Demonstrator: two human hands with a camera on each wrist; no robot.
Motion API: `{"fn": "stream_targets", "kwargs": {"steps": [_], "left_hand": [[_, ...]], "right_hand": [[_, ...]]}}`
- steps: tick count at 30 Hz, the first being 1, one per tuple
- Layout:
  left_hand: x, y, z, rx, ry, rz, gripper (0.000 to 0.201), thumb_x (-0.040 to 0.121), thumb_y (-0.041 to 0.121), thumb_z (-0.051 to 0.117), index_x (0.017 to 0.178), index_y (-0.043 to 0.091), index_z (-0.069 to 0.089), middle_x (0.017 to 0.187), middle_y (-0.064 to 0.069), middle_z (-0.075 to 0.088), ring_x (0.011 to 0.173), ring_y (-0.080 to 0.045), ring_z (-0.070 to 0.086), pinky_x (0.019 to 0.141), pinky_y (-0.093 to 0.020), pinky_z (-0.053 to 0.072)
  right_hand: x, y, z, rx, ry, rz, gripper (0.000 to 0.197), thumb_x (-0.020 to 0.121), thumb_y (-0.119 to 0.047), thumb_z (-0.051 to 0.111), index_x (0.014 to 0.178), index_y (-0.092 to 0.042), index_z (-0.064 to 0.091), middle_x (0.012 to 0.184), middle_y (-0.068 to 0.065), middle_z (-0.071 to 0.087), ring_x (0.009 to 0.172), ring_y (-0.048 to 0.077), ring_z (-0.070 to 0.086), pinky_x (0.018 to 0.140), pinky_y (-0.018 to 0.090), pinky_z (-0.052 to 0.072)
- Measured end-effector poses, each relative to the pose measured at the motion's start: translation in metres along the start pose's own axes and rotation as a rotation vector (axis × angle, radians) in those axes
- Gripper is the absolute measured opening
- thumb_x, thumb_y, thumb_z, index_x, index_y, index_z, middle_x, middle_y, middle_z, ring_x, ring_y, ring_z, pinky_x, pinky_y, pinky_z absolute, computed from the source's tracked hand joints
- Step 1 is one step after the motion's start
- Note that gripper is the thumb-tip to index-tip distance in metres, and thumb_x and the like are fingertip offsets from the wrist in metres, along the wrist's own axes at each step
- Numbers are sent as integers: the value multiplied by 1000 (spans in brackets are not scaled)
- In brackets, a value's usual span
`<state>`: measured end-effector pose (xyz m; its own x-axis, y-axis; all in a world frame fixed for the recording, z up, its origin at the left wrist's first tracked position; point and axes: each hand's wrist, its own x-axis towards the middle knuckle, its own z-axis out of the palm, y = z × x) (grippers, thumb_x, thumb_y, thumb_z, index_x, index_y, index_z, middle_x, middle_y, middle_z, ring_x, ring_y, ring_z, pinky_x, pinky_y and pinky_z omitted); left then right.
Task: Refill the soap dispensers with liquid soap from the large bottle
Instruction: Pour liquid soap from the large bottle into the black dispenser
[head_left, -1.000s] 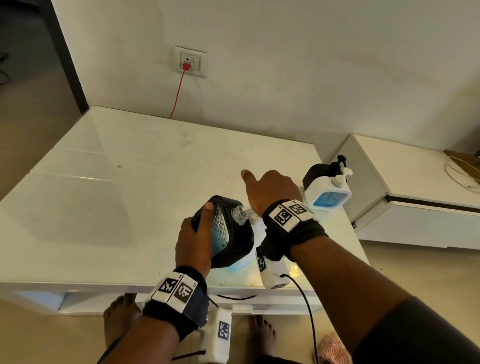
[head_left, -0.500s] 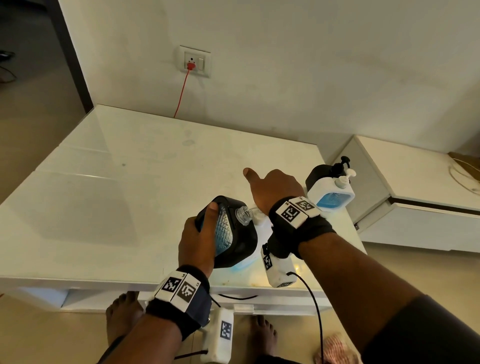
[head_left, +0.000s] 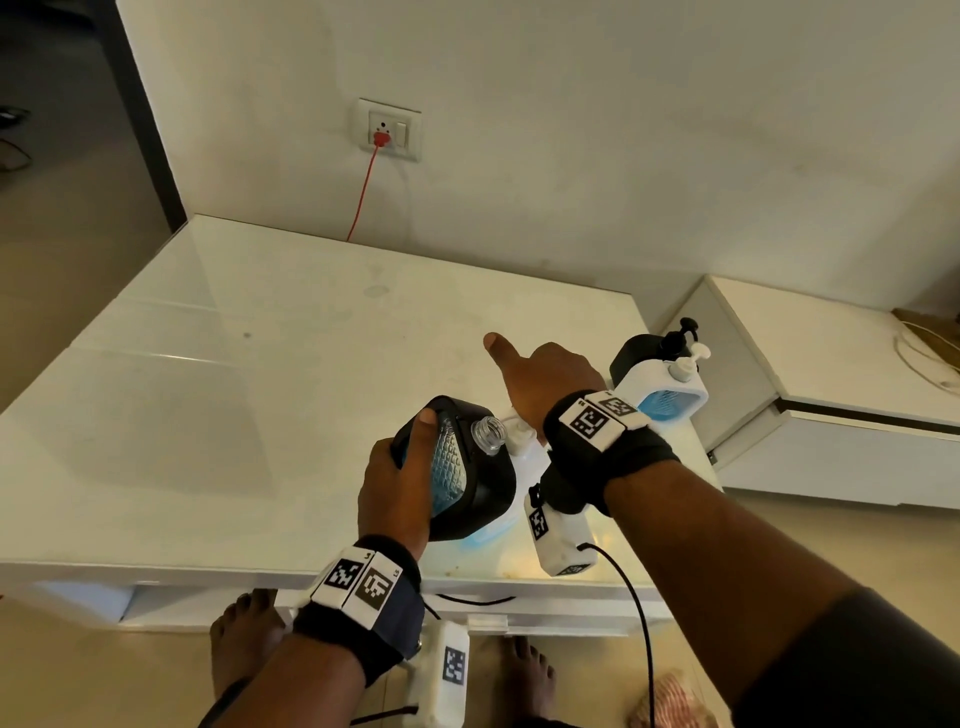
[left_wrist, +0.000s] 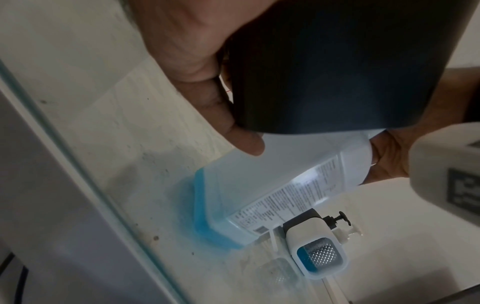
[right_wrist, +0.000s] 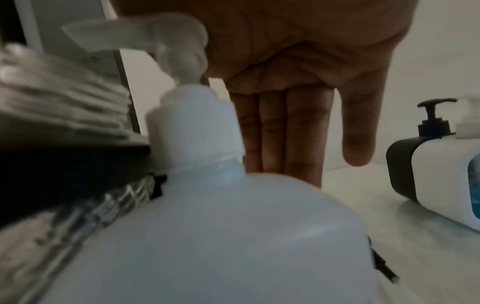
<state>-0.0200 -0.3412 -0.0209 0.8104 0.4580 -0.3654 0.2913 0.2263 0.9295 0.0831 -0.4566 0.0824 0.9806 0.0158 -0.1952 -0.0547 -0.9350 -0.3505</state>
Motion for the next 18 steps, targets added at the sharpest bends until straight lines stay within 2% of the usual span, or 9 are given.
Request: {"fn": "stream_targets", "kwargs": {"steps": [2,6,11,13,16,18], "left_hand": [[0,-2,-1,-7,9,1,107,54,98,46,123,18,64,112,-4,71,103,-27,67,96,-49,56],[0,-4,-2,2,1,11,109,53,103,46,121,20,66,111,-3,72,102,-25,68,96,-49,56],[2,-3,-2,18,15,7,100,60,93,47,123,17,63,111,-3,69,103,-26,66,96,-47,54],[2,-4,-2,18,21,10,97,64,91,48,123,16,63,111,-4,69,102,-26,66,94,-45,54],[4,-4,0,8,11,9,103,64,100,51,121,15,64,110,-7,71,101,-27,67,87,-42,55],[5,-4,1,2,15,10,96,68,91,49,122,14,64,111,-8,70,101,-28,67,83,-39,53]], "right_hand": [[-1,0,4,-5,47,11,70,91,-76,29,74,-14,56,72,3,60,68,21,57,66,33,37],[-4,1,9,-13,106,25,65,92,-74,32,72,-16,51,72,1,55,64,17,49,67,32,35],[-2,2,11,-17,90,11,70,87,-80,28,71,-17,52,77,4,60,77,25,58,69,34,40],[-2,1,5,-13,22,-3,75,86,-82,26,70,-15,55,75,5,63,74,26,61,70,34,44],[-2,1,-2,13,-50,-11,81,86,-83,21,68,-14,59,72,7,66,73,28,66,75,36,50],[-2,2,-2,28,-34,-6,80,87,-82,22,68,-15,59,70,7,65,73,28,66,74,35,50]]}}
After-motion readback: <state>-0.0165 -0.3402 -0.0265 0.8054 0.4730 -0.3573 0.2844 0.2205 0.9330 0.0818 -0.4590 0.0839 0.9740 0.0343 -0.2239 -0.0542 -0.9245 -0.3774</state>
